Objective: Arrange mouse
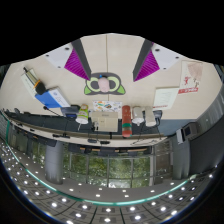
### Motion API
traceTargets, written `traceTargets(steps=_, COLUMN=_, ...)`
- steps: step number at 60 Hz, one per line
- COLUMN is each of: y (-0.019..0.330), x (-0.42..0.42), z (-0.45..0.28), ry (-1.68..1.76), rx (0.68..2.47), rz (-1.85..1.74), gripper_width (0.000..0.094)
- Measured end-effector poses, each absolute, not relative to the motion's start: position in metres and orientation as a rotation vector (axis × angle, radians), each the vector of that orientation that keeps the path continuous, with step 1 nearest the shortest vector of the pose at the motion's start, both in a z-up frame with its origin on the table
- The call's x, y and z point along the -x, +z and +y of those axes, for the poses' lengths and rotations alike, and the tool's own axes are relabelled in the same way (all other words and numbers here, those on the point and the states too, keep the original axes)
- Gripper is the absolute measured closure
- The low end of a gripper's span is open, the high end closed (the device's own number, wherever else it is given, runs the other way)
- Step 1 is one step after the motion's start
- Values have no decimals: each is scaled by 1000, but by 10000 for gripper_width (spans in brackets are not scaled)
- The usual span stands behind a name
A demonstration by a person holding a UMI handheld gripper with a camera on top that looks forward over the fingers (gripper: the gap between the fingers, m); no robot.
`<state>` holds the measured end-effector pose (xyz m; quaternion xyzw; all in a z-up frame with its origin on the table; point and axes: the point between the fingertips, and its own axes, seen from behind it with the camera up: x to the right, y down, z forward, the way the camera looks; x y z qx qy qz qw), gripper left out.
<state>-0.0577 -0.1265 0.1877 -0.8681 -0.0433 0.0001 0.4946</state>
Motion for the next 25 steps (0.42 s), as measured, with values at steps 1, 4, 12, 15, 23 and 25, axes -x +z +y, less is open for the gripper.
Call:
traceTargets(steps=1, y=192, x=60, z=-135, ry=-1, rx=2100, rz=-106, gripper_width=87)
traceTargets(steps=4, y=203, x=64, z=-160, ry=-8, rx=2091, rz=-109, gripper_width=83)
traceTargets(steps=12, y=221, x=73, z=-216, ry=-11, rx=2083, rz=-114, gripper_width=82)
traceTargets(steps=15, y=224, x=76, z=-231, ry=-5, rx=2087, rz=-109, gripper_width=81)
traceTargets(steps=23, y=235, x=77, z=-253, ry=-35, rx=2062, rz=-120, gripper_width=79)
traceTargets(steps=25, y=236, x=78, z=-256, ry=-30, rx=2065, rz=-113, gripper_width=82)
